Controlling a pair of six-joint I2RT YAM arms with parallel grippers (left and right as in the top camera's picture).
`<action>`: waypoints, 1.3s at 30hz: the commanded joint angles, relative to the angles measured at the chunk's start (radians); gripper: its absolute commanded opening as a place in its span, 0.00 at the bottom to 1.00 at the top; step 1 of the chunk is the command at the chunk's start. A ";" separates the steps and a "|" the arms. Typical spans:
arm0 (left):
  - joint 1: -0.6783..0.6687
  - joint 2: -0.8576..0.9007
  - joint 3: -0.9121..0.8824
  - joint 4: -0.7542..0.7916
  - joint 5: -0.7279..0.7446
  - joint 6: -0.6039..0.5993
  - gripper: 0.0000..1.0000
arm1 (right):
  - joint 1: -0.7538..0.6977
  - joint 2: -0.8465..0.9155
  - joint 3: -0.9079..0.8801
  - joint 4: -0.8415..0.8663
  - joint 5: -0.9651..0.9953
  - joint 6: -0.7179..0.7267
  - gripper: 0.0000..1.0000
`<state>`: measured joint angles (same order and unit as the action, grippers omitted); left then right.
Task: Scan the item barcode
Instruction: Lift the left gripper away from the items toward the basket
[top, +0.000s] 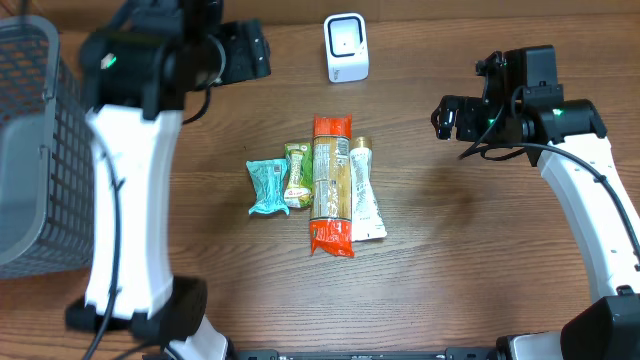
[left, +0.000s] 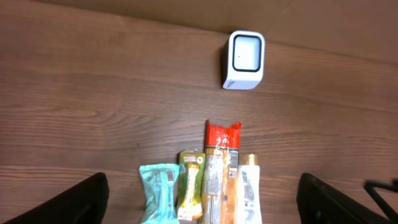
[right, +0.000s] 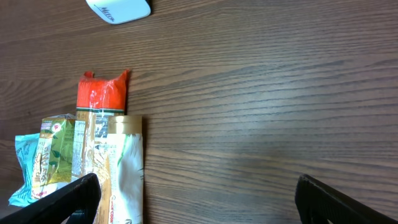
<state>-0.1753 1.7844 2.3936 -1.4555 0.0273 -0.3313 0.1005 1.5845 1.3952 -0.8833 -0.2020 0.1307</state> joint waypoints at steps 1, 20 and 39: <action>-0.001 -0.047 0.008 -0.028 -0.047 0.055 0.90 | 0.005 -0.003 0.025 0.002 -0.002 0.003 1.00; 0.062 -0.155 -0.117 -0.189 -0.195 0.013 0.92 | 0.005 -0.003 0.025 0.015 -0.002 0.003 1.00; 0.308 -0.156 -0.312 -0.125 0.040 0.390 0.90 | 0.005 -0.003 0.025 0.049 -0.048 0.003 1.00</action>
<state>0.1207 1.6310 2.1029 -1.5852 -0.0013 -0.0654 0.1005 1.5845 1.3952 -0.8482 -0.2272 0.1307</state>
